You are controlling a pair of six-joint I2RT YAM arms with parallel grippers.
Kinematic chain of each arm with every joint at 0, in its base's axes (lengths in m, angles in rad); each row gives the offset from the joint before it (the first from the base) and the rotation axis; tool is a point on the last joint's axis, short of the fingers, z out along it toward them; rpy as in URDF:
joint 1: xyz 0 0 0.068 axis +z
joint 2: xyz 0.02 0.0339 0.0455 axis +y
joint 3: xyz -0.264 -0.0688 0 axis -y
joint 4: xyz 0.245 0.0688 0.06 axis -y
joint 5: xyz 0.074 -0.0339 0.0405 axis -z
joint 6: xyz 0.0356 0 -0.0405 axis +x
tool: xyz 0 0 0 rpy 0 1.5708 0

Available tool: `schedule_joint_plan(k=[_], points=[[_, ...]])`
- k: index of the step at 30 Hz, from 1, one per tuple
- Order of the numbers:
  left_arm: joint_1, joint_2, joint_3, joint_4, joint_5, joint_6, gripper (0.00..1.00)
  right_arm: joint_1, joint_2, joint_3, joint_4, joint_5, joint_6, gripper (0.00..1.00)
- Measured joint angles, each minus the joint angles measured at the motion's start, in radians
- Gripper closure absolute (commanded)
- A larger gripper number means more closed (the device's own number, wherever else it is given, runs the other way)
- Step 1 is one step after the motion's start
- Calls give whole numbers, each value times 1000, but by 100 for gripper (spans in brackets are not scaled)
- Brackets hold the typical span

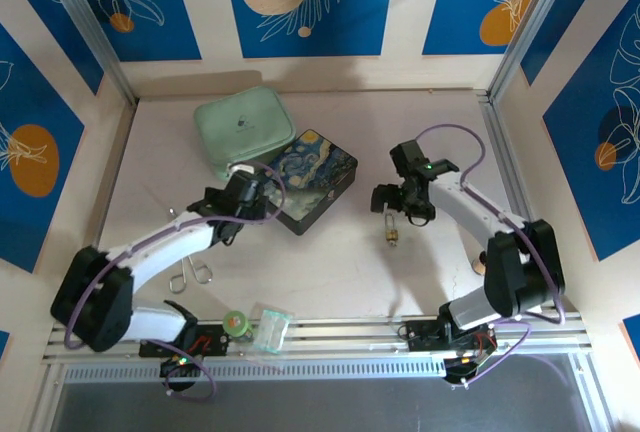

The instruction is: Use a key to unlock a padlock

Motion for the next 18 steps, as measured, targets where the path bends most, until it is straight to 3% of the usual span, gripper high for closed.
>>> schedule_joint_plan(k=[4, 7, 14, 18], points=[[78, -129, -56, 124, -13, 74, 0, -68, -104, -103, 222, 65, -70, 1], [158, -145, -118, 232, -10, 135, 1, -122, -126, -210, 439, 91, -161, 0], [285, -15, -229, 491, -7, 269, 1, -249, -90, -400, 855, 65, -304, 0], [349, 49, -289, 664, 52, 285, 0, -295, -51, -484, 1083, 24, -321, 0]])
